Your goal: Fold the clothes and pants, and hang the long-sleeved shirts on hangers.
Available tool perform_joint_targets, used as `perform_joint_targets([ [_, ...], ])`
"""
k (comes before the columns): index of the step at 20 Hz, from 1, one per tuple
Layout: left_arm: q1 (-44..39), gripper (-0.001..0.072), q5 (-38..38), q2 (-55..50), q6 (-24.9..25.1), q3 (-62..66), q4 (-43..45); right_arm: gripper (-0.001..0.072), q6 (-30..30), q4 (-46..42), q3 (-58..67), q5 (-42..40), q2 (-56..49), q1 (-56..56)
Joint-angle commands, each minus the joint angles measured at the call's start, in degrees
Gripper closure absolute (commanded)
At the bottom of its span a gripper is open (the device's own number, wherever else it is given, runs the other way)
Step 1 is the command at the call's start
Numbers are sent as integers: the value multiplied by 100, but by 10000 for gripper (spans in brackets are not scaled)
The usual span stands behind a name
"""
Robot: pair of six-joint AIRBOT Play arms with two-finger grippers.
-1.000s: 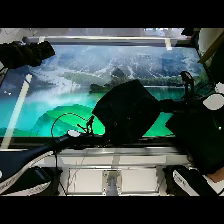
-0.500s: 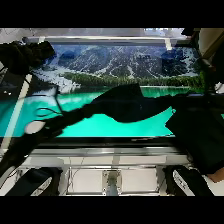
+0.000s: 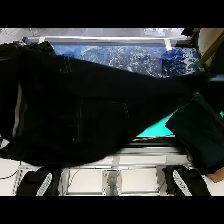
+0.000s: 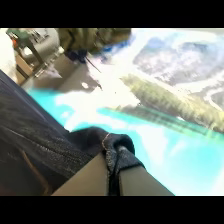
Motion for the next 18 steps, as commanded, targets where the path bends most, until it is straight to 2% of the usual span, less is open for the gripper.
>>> perform_joint_targets([
  [1, 87, 696, -1099, -1104, -249, 514, 420, 691, -136, 293, 282, -175, -820, 7],
  [3, 87, 696, -1134, -1853, -245, 514, 501, 691, -199, 304, 282, -197, -1676, 7],
  [7, 61, 695, -914, -3565, -140, 514, 1246, 691, -798, 315, 282, -483, -3510, 485],
  [9, 68, 695, -238, -4470, -146, 516, 1541, 690, -938, 282, 282, -1073, -4365, 822],
  [13, 74, 694, 1711, -5742, -142, 518, 1510, 691, -981, 302, 291, -2791, -5615, 1104],
  [16, 76, 694, 3067, -6026, -142, 518, 1427, 691, -1202, 295, 350, -3263, -6067, 1156],
  [18, 81, 694, 3340, -6026, -136, 518, 1451, 691, -1237, 284, 352, -3134, -6148, 1200],
])
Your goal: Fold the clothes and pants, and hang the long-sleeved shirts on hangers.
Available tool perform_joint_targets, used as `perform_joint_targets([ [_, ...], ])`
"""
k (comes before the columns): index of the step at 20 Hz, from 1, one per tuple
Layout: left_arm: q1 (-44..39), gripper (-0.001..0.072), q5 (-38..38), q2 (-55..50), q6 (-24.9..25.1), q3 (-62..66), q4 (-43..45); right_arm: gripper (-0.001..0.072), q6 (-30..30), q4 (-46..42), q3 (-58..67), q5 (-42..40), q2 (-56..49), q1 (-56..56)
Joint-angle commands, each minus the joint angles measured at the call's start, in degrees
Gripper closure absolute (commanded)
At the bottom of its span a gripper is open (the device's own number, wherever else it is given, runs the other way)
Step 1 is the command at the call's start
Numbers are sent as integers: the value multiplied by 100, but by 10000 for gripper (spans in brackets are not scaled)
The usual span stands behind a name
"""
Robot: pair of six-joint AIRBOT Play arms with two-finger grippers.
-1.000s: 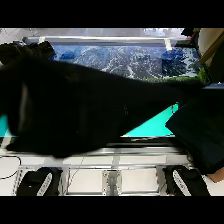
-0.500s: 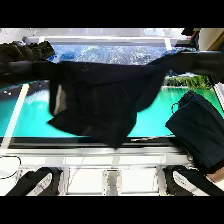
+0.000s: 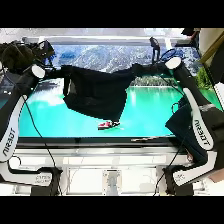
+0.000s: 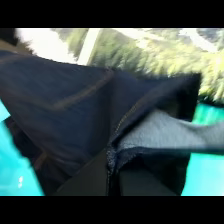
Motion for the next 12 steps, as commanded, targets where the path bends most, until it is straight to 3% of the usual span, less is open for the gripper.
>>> perform_joint_targets([
  [1, 37, 693, 942, -260, 7, 4, 122, 691, -208, -26, 17, -74, -354, 149],
  [5, 175, 694, 496, -271, 0, 4, 756, 691, -442, -487, -44, 575, -354, 848],
  [12, 955, 694, -769, -254, 4, 4, 861, 691, -223, -636, -975, 1010, -348, 2098],
])
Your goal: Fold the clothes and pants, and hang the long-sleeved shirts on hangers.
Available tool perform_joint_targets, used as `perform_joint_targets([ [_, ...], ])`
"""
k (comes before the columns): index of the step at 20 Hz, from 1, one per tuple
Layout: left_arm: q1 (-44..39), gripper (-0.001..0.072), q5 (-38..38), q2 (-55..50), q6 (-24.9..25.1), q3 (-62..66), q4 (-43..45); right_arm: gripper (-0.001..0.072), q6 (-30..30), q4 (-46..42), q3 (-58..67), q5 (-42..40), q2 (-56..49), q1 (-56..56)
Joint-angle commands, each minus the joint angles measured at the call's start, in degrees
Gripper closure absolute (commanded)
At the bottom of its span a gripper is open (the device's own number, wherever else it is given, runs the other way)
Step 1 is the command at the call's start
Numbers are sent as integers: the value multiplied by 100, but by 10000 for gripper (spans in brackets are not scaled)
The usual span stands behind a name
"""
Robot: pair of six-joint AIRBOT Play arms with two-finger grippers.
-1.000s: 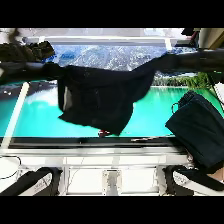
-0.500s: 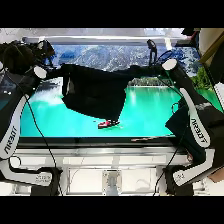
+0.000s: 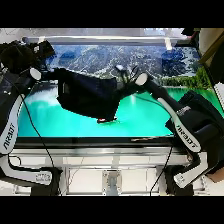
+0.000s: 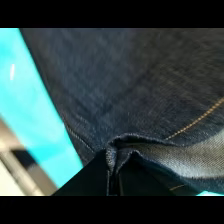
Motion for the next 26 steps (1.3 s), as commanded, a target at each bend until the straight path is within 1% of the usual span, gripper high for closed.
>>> perform_joint_targets([
  [1, 422, 694, -601, 15, 7, 2, 94, 691, 79, -83, -262, 483, 13, 527],
  [5, 625, 693, -1075, 37, 442, 2, 92, 691, 291, -186, -256, 876, 208, 745],
  [7, 634, 693, -1290, 37, 455, 2, 146, 691, 323, -188, -256, 1106, 306, 804],
  [9, 634, 693, -1447, 37, 452, 2, 402, 691, 372, -208, -267, 1340, 289, 966],
  [11, 640, 693, -1663, 37, 428, 2, 820, 691, 372, -214, -422, 1239, 282, 1239],
  [13, 640, 694, -1980, 37, 433, 2, 1154, 691, 417, -212, -706, 955, 254, 1513],
  [15, 643, 693, -2120, 37, 431, 2, 1377, 690, 505, -210, -920, 702, 192, 1731],
  [21, 643, 693, -2312, 37, 431, 2, 1534, 689, 540, -192, -938, 494, 131, 2142],
  [22, 643, 693, -2400, 37, 433, 2, 1578, 647, 538, -190, -938, 498, 131, 2157],
  [23, 643, 692, -2481, 37, 431, 2, 1598, 475, 538, -190, -938, 498, 133, 2162],
  [24, 640, 692, -2573, 37, 424, 2, 1587, 284, 579, -188, -931, 509, 136, 2153],
  [25, 640, 587, -2662, 39, 385, 2, 1567, 274, 649, -177, -901, 595, 144, 2131],
  [26, 640, 232, -2730, 57, 387, 2, 1567, 274, 697, -179, -841, 726, 186, 2087],
])
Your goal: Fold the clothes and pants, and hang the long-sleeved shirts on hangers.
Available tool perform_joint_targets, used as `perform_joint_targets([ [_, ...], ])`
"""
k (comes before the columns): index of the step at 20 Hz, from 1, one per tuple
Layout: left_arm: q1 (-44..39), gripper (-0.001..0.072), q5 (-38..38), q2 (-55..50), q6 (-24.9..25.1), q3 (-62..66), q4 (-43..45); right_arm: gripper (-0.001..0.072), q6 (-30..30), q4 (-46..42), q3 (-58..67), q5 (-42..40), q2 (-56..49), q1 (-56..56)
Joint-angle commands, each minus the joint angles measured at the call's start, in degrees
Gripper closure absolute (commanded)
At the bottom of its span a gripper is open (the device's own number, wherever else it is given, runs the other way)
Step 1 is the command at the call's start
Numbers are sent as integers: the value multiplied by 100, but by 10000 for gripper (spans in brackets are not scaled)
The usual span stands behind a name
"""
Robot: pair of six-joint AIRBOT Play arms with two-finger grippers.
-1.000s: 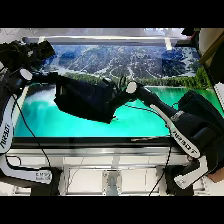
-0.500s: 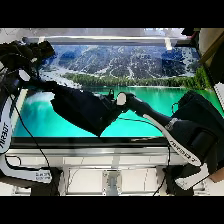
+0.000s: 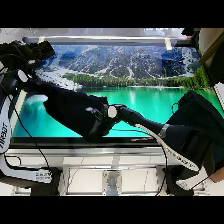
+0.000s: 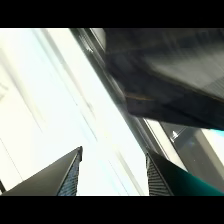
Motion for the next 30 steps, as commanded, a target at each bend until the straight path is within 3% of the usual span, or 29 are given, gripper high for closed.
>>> perform_joint_targets([
  [1, -4, 2, -348, 79, -46, 2, -70, 274, 131, -9, 125, 251, 118, -66],
  [6, 232, 5, -363, 1102, -149, 4, -68, 275, 627, -837, 175, 778, 1357, -726],
  [10, 330, 4, -380, 1939, -474, 4, -96, 239, 1233, -1119, 63, -186, 1943, -1622],
  [11, 330, 4, -378, 2098, -535, 4, -142, 187, 1438, -868, -116, -422, 1880, -1952],
  [14, 330, 4, -328, 2575, -535, 4, -223, 187, 1281, 1169, -1209, -654, 1510, -2977],
  [16, 330, 4, -264, 2815, -535, 4, -223, 186, 229, 3392, -2131, -855, 1200, -3320],
  [18, 330, 4, -229, 2957, -535, 4, -225, 35, -544, 5014, -2763, -1099, 841, -3248],
  [19, 330, 5, -232, 2988, -535, 4, -225, 27, -780, 5405, -2844, -1003, 645, -3123],
  [22, 328, 5, -232, 2999, -538, 4, -225, 22, -1290, 6142, -2739, -1128, 151, -2485],
  [30, 328, 5, -236, 3001, -535, 4, -400, 17, -1298, 6557, -1650, -1755, -625, -1335],
])
